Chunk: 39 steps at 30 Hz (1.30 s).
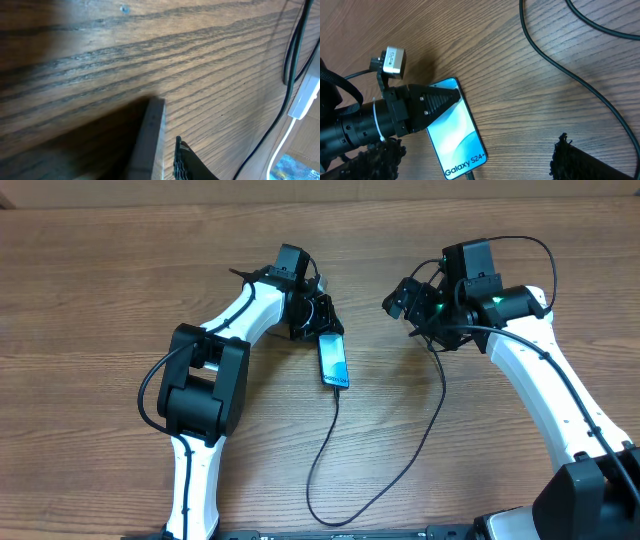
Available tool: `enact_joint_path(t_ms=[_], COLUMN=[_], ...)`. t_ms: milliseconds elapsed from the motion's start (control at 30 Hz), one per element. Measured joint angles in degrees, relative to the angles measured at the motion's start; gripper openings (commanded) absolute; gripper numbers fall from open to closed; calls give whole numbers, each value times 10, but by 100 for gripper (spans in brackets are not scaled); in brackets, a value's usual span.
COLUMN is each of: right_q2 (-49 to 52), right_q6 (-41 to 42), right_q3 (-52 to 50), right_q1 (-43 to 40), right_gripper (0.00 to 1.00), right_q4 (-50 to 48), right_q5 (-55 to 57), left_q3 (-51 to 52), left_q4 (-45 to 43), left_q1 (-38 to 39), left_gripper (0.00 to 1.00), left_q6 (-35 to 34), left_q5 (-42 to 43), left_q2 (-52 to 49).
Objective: Plug charger to phone and switch on socket
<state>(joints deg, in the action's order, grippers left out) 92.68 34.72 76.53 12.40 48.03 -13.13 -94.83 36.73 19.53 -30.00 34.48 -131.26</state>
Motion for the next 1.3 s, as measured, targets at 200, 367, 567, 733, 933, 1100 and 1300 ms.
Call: enact_joint_path(t_ms=[200, 367, 567, 733, 933, 1100, 1300], right_q2=[0, 0, 0, 0, 0, 0, 0], right_q6=[0, 0, 0, 0, 0, 0, 0], right_q3=[0, 0, 0, 0, 0, 0, 0], right_q1=[0, 0, 0, 0, 0, 0, 0], right_gripper=[98, 98, 98, 98, 98, 98, 98], right_q4=[0, 0, 1, 3, 5, 5, 5], right_q5=[0, 0, 0, 0, 0, 0, 0], left_q3=[-1, -2, -2, -6, -9, -11, -13], left_q4=[3, 11, 14, 17, 37, 62, 78], left_q1=[0, 0, 0, 0, 0, 0, 0], left_gripper=[28, 38, 52, 64, 72, 75, 80], left_q6=[0, 0, 0, 0, -21, -35, -42], left_q5=[0, 4, 8, 13, 2, -21, -39], left_q2=[0, 2, 5, 7, 13, 18, 22])
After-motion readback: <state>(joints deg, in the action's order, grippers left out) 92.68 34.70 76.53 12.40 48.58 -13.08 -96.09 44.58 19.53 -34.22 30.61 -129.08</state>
